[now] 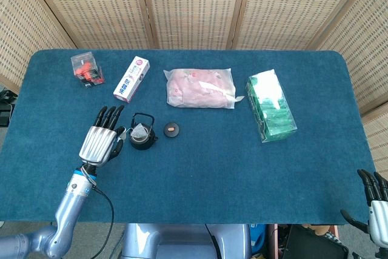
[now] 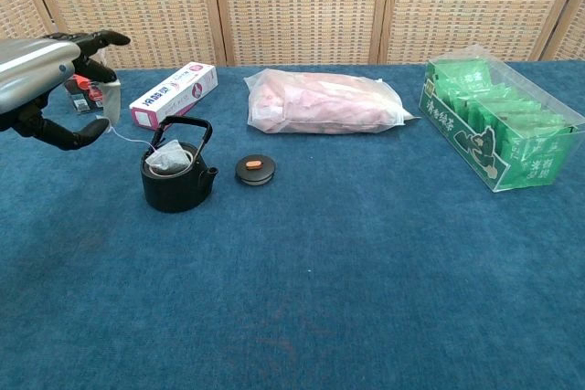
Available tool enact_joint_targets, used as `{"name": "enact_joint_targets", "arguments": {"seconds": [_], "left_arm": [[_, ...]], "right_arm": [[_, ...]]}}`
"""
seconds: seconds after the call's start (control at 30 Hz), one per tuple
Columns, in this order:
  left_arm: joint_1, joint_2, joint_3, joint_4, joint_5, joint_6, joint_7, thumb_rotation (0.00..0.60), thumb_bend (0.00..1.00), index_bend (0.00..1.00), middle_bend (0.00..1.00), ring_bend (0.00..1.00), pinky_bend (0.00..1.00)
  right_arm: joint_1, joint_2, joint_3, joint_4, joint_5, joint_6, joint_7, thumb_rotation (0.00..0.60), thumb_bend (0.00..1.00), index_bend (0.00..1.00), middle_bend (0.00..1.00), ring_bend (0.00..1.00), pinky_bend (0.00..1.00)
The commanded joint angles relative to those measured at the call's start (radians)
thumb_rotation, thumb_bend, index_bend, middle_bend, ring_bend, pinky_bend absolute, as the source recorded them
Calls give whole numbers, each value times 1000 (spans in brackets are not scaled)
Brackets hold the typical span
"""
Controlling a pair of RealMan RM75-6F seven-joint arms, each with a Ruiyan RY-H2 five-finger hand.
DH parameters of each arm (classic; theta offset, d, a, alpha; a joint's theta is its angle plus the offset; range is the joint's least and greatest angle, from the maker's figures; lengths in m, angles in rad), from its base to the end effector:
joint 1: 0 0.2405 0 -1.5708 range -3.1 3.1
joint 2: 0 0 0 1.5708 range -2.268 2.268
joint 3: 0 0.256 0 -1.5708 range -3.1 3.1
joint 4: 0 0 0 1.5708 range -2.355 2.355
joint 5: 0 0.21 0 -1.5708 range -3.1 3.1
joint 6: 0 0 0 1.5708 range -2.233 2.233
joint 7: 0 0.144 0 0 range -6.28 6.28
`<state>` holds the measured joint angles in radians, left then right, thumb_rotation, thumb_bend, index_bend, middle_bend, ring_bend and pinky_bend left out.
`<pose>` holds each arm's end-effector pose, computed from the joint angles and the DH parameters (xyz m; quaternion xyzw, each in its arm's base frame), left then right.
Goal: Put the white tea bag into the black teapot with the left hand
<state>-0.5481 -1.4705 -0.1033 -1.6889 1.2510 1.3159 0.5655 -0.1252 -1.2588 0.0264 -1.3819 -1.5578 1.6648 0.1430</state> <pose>-0.1678 0.2868 0.0340 -0.7013 -0.2985 -0.3929 0.5145 -0.3543 -0.1050 0.1513 0.5314 -0.4010 0.3985 0.6309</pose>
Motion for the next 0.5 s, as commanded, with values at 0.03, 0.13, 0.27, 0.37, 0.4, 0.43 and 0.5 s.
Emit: {"name": "enact_joint_targets", "arguments": {"seconds": [0.03, 0.13, 0.27, 0.37, 0.4, 0.43, 0.5], "left_arm": [[11, -6, 17, 1, 9, -1, 6, 600, 490, 619, 0, 0, 0], [19, -8, 30, -1, 13, -3, 7, 600, 490, 618, 0, 0, 0], [33, -15, 61, -4, 23, -9, 24, 600, 490, 618, 0, 0, 0], [41, -24, 74, 0, 26, -15, 33, 600, 490, 609, 0, 0, 0], [43, -26, 76, 3, 26, -16, 36, 600, 490, 592, 0, 0, 0], [45, -29, 78, 5, 26, -18, 37, 600, 489, 567, 0, 0, 0], [49, -32, 83, 7, 24, -24, 42, 600, 489, 524, 0, 0, 0]], "right_arm": [[-1, 0, 0, 0, 1, 1, 1, 600, 8, 118, 206, 73, 157], [-1, 0, 0, 1, 0, 2, 1, 600, 9, 118, 206, 73, 156], [-1, 0, 1, 2, 0, 3, 2, 600, 9, 118, 206, 73, 157], [0, 0, 1, 2, -1, 1, 3, 600, 8, 118, 206, 73, 157], [1, 0, 1, 2, -2, 1, 3, 600, 8, 118, 206, 73, 157], [1, 0, 1, 2, -2, 2, 3, 600, 9, 118, 206, 73, 157], [1, 1, 2, 1, -1, 2, 2, 600, 8, 118, 206, 73, 157]]}}
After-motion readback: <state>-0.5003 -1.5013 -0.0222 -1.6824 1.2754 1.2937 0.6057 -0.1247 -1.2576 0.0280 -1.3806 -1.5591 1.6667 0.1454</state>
